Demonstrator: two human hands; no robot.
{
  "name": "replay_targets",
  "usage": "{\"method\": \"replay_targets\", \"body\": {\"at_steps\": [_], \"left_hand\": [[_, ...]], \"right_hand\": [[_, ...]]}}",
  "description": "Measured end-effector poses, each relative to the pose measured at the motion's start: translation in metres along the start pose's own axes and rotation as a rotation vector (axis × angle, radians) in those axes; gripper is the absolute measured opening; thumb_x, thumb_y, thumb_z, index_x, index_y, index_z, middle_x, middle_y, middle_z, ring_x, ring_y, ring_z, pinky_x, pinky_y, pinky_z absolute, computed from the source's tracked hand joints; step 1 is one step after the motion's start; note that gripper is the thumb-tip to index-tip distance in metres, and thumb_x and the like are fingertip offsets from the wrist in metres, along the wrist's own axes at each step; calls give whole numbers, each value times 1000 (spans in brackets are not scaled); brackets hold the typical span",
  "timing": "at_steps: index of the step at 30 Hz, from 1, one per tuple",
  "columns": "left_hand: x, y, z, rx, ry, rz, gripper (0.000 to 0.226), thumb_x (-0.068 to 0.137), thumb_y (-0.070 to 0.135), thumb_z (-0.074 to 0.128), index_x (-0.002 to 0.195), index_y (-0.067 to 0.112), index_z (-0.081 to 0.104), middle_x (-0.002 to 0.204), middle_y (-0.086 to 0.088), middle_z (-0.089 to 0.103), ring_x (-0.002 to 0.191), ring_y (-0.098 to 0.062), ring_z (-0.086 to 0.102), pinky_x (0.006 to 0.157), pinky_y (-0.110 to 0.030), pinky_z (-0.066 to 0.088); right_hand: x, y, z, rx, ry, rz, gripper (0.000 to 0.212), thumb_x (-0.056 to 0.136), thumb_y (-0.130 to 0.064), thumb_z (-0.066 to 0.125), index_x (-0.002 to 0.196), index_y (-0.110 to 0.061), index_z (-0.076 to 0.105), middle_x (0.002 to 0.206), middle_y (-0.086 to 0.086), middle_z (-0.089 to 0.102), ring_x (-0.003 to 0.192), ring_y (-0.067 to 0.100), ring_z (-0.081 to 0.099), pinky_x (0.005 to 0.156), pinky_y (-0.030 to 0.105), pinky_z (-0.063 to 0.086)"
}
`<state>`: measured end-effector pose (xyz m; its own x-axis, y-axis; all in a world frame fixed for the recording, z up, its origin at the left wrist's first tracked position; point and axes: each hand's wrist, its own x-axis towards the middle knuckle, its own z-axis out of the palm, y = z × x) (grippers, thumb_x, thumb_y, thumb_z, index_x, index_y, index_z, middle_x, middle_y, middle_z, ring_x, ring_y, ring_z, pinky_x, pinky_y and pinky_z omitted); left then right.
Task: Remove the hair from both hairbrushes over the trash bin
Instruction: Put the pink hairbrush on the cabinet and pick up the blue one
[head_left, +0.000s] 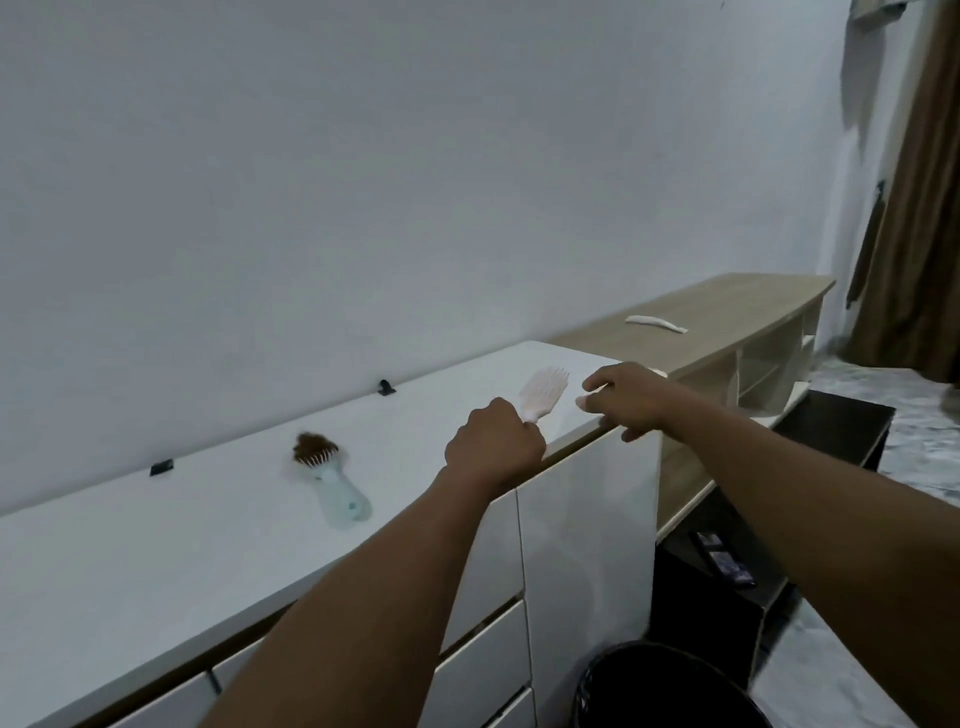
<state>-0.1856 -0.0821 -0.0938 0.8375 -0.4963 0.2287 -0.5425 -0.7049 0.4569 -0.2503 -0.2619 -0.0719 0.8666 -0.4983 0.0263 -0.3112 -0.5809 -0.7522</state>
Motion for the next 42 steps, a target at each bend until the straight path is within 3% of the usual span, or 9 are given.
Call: {"method": "replay_targets", "body": {"at_steps": [6, 13, 18, 24, 28, 30, 35, 40, 42], "left_hand": [[11, -46, -8, -37, 93, -152, 34, 94, 31, 46, 120, 11, 53, 111, -7, 61, 87, -23, 53, 71, -32, 41], [24, -98, -10, -26, 176, -290, 35, 89, 33, 47, 115, 12, 55, 112, -7, 64, 100, -27, 61, 74, -35, 50], [35, -121, -17, 24, 195, -359, 33, 89, 34, 49, 114, 13, 56, 111, -5, 63, 98, -26, 62, 72, -33, 46], [29, -149, -56, 48, 267, -450, 25, 89, 29, 51, 108, 14, 56, 93, -1, 53, 82, -23, 51, 70, -31, 41], [6, -177, -83, 50, 323, -530, 23, 91, 37, 52, 99, 15, 52, 93, 0, 55, 82, -23, 50, 71, -31, 41], [-8, -194, -93, 59, 329, -566, 21, 92, 37, 51, 96, 16, 47, 93, -1, 54, 83, -23, 50, 71, -32, 41], [-39, -231, -100, 60, 331, -649, 16, 89, 30, 50, 97, 16, 48, 102, -3, 61, 86, -24, 56, 71, -32, 45], [-55, -251, -93, 10, 290, -689, 25, 88, 31, 50, 105, 14, 54, 111, -8, 63, 104, -31, 61, 80, -36, 49], [-57, -255, -89, 9, 265, -694, 31, 87, 32, 51, 111, 13, 57, 115, -8, 63, 108, -31, 60, 84, -37, 48]], "right_hand": [[36, -52, 62, -14, -124, -79, 48, 97, -22, 54, 145, -15, 49, 134, 5, 57, 115, 29, 61, 80, 38, 56], [71, -82, 128, 3, -256, -142, 50, 96, -16, 49, 146, -15, 49, 138, 5, 54, 118, 30, 58, 84, 39, 51], [91, -97, 152, 1, -316, -182, 47, 96, -16, 50, 143, -17, 52, 134, 4, 57, 118, 31, 59, 85, 38, 51], [96, -140, 178, 55, -364, -269, 44, 94, -16, 52, 138, -20, 58, 120, 0, 59, 117, 29, 59, 77, 35, 50], [86, -178, 216, 48, -411, -368, 42, 92, -15, 52, 132, -20, 62, 118, 1, 60, 101, 24, 59, 72, 32, 49], [76, -191, 237, 40, -438, -422, 39, 92, -10, 52, 128, -17, 64, 120, 2, 64, 102, 23, 60, 80, 32, 50], [54, -209, 279, -65, -501, -506, 45, 92, -9, 50, 135, -14, 62, 145, 4, 57, 130, 23, 53, 108, 34, 43], [42, -213, 305, -239, -513, -547, 56, 87, -11, 41, 138, -26, 59, 150, -5, 53, 140, 21, 46, 116, 36, 36], [39, -213, 310, -270, -517, -555, 57, 89, -9, 38, 139, -26, 58, 151, -6, 52, 142, 18, 43, 114, 25, 31]]}}
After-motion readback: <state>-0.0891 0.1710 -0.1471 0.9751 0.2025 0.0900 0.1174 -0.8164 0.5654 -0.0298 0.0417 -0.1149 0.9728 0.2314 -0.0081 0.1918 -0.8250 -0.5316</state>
